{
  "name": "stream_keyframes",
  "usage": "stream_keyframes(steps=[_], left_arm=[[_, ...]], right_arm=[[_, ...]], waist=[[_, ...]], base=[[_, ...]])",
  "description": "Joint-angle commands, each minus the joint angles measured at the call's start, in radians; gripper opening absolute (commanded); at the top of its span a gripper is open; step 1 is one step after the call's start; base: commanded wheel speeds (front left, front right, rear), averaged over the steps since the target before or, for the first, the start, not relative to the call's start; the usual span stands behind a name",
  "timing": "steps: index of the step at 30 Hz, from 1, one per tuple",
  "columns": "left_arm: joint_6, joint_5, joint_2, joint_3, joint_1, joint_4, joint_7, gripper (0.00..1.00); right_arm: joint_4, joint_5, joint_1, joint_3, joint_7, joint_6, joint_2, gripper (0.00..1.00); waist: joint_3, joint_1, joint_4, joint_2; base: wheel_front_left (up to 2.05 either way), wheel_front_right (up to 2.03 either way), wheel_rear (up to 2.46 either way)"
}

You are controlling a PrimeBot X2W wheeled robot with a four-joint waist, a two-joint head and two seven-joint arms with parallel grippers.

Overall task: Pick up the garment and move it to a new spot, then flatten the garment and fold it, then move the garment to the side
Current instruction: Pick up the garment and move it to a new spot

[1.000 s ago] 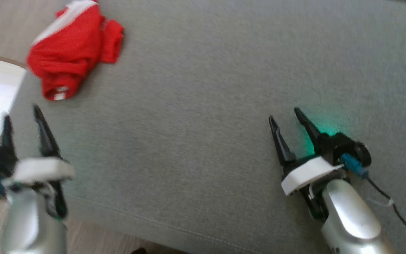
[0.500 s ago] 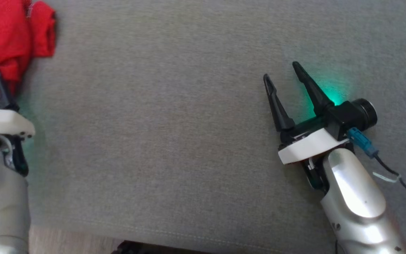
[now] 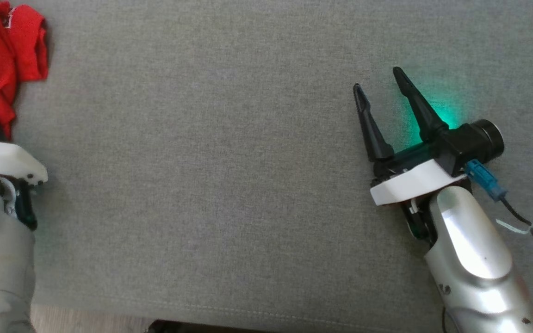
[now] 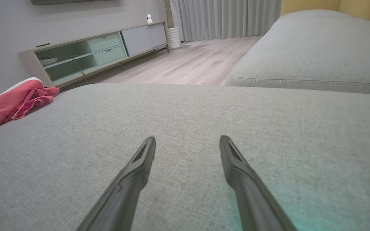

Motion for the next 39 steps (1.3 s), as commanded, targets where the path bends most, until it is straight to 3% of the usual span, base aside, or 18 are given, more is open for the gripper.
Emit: stream_keyframes(steps=[1,4,10,18,27,31,36,37,38,39], left_arm=[[-0.001,0.004,0.072,0.004,0.023,-0.010,-0.016,0.00],[-0.003,0.032,0.096,-0.024,0.001,-0.085,-0.040,0.00],[-0.014,0.081,0.109,-0.080,0.002,-0.410,-0.043,0.00],[-0.029,0.130,0.075,-0.236,0.009,-0.690,-0.043,0.00],[-0.033,0.041,-0.081,-0.474,0.007,-0.870,-0.043,0.00],[-0.033,0.000,-0.141,-0.489,0.060,-0.911,-0.043,0.00],[0.003,-0.033,-0.178,-0.442,0.242,-0.885,-0.043,0.00],[0.012,-0.036,-0.183,-0.429,0.284,-0.874,-0.043,0.15],[0.021,-0.037,-0.186,-0.416,0.325,-0.859,-0.043,0.48],[0.027,-0.033,-0.189,-0.408,0.364,-0.847,-0.043,1.00]], right_arm=[[0.038,0.007,0.045,-0.007,0.009,-0.001,-0.010,1.00],[0.040,0.018,0.047,-0.010,0.009,-0.001,-0.001,1.00],[0.054,0.052,0.059,-0.004,0.009,-0.001,0.015,1.00],[0.052,0.153,0.097,0.015,0.009,-0.001,0.021,1.00],[0.048,0.206,0.134,0.008,0.009,-0.001,0.021,1.00],[0.044,0.215,0.145,0.002,0.009,-0.001,0.021,1.00],[0.047,0.215,0.163,-0.013,0.009,-0.001,0.021,1.00],[0.049,0.214,0.166,-0.016,0.009,-0.001,0.021,1.00],[0.051,0.212,0.169,-0.016,0.009,-0.001,0.021,1.00],[0.053,0.210,0.173,-0.019,0.009,-0.001,0.021,1.00]], waist=[[-0.013,-0.0001,0.000,0.0000],[-0.045,-0.0001,-0.001,0.0000],[-0.135,-0.0001,-0.034,0.0000],[-0.250,-0.0001,-0.168,0.0000],[-0.312,-0.0001,-0.309,0.0000],[-0.320,-0.0001,-0.331,0.0000],[-0.334,-0.0001,-0.324,0.0000],[-0.335,-0.0001,-0.320,0.0000],[-0.337,-0.0001,-0.314,0.0000],[-0.340,-0.0001,-0.306,0.0000]], base=[[0.00,0.00,0.00],[0.00,0.00,0.00],[0.00,0.00,0.00],[0.00,0.00,0.00],[0.00,0.00,0.00],[0.00,0.00,0.00],[0.00,0.00,0.00],[0.00,0.00,0.00],[0.00,0.00,0.00],[0.00,0.00,0.00]])
